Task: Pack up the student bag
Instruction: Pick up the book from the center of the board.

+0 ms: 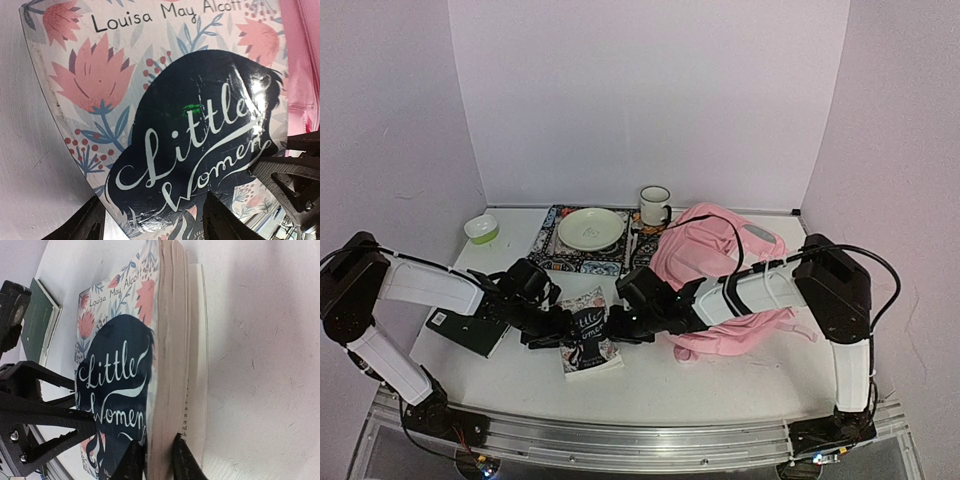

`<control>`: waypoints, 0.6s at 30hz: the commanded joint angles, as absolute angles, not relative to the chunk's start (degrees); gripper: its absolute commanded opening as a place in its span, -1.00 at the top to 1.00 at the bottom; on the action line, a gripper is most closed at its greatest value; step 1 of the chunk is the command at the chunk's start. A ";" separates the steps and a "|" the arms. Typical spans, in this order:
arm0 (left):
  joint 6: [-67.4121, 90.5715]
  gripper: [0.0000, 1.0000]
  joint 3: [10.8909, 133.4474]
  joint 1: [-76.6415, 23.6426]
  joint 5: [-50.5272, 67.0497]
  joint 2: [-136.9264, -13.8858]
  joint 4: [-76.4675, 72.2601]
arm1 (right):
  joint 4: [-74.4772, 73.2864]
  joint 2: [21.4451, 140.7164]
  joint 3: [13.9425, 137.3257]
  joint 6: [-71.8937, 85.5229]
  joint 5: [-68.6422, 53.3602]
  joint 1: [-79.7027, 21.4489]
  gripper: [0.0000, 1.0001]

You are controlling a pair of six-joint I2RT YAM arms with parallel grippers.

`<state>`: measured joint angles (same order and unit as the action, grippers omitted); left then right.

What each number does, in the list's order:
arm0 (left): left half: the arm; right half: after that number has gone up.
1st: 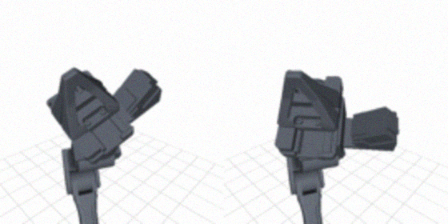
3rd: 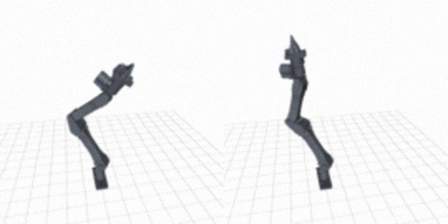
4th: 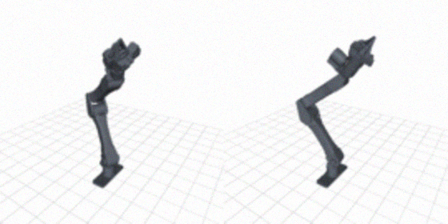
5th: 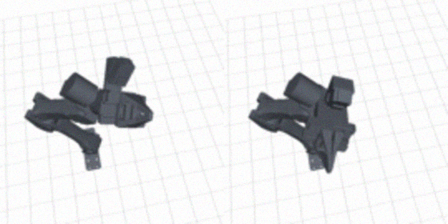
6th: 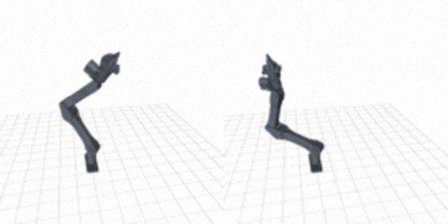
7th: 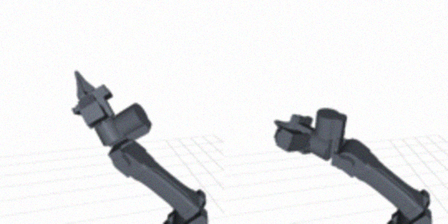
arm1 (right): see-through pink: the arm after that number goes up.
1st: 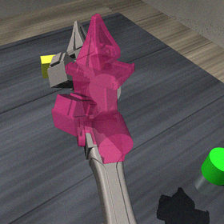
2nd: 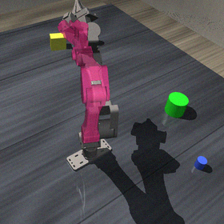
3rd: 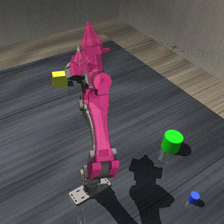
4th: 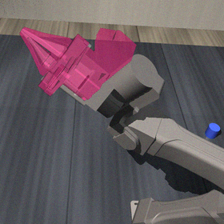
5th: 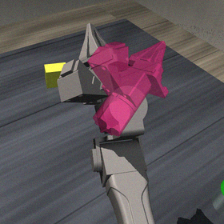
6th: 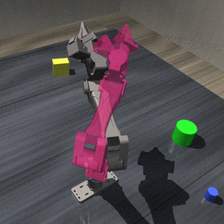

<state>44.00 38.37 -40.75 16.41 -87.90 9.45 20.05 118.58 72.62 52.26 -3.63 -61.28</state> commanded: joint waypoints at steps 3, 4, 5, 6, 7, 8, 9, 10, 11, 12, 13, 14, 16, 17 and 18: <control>42.28 -0.43 36.49 -41.48 17.90 -85.89 5.52 | 25.71 114.12 72.23 50.21 -9.65 -62.67 1.00; 41.39 -0.45 36.63 -41.18 17.42 -84.80 6.02 | 25.60 113.55 71.84 49.78 -9.64 -62.45 1.00; 40.36 -0.48 36.84 -40.79 17.09 -83.72 6.61 | 25.40 112.95 71.43 49.23 -9.71 -62.21 1.00; 39.01 -0.51 37.19 -40.17 16.89 -82.47 7.54 | 24.95 112.18 70.99 48.48 -9.94 -61.95 1.00; 38.01 -0.54 37.75 -39.33 16.69 -81.11 8.75 | 24.21 111.35 70.64 47.87 -10.29 -61.70 1.00; 36.39 -0.57 38.29 -38.57 16.55 -79.65 10.05 | 23.52 110.65 70.51 46.60 -10.53 -61.56 1.00; 35.10 -0.61 38.73 -37.49 16.53 -78.47 11.03 | 22.47 109.70 70.49 45.37 -10.88 -61.42 1.00; 33.40 -0.64 39.17 -36.54 16.56 -76.87 12.29 | 21.60 108.85 70.43 43.81 -11.12 -61.26 1.00; 31.86 -0.67 39.76 -35.11 16.90 -75.44 13.36 | 20.53 107.95 70.23 42.37 -11.54 -61.14 1.00; 30.20 -0.70 40.41 -33.96 17.69 -73.98 14.39 | 19.75 107.00 70.07 40.89 -12.01 -60.83 1.00; 28.77 -0.73 41.06 -32.40 18.75 -72.74 15.24 | 18.71 106.03 69.98 39.68 -12.74 -60.37 1.00; 26.86 -0.76 41.68 -31.09 20.21 -71.85 16.05 | 17.84 104.90 69.90 38.25 -13.31 -60.01 1.00; 24.60 -0.86 43.54 -28.95 21.37 -70.15 18.24 | 16.08 102.95 69.95 36.25 -14.56 -59.16 1.00; 23.40 -0.90 44.51 -28.08 22.06 -69.66 19.31 | 15.18 102.06 70.02 34.99 -15.13 -58.73 1.00; 22.27 -0.93 45.21 -27.54 23.03 -69.48 20.35 | 14.44 100.95 70.09 33.64 -15.55 -58.37 1.00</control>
<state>30.00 40.38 -30.06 18.98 -72.20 15.66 15.94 108.90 69.25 40.86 -11.42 -60.34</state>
